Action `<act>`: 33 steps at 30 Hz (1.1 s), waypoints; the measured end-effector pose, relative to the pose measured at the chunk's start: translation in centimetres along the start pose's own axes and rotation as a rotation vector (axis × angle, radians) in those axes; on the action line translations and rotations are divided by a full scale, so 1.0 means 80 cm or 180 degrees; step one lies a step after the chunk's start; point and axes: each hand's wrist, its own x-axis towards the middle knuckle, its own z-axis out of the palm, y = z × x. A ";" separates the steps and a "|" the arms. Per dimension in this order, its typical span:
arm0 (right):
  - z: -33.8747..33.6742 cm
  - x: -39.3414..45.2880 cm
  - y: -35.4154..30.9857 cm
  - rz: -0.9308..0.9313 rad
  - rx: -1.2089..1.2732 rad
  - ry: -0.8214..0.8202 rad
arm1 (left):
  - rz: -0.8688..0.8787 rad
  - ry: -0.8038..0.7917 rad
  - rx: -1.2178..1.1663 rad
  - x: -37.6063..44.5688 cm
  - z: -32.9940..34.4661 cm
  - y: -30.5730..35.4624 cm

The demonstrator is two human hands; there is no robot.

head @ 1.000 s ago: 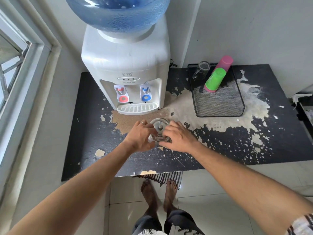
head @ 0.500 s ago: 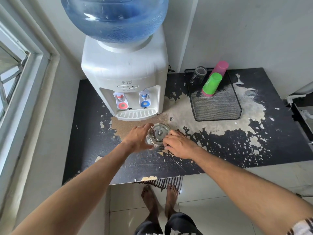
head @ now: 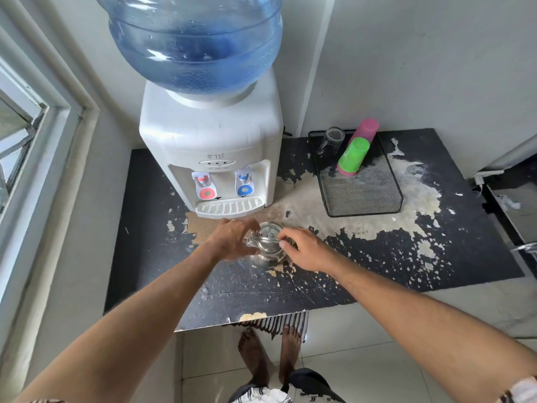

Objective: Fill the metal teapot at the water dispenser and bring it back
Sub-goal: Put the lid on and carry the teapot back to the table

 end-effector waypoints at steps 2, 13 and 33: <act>-0.003 0.008 0.001 0.0032 0.0079 0.0106 | 0.0058 0.0032 -0.0055 0.002 -0.002 0.000; -0.013 0.026 -0.010 0.0247 0.0533 0.0138 | 0.0087 0.0013 -0.0347 0.007 -0.012 0.001; -0.137 -0.062 -0.004 0.0288 0.1160 0.1389 | 0.0006 0.0008 -0.2476 0.058 -0.099 0.181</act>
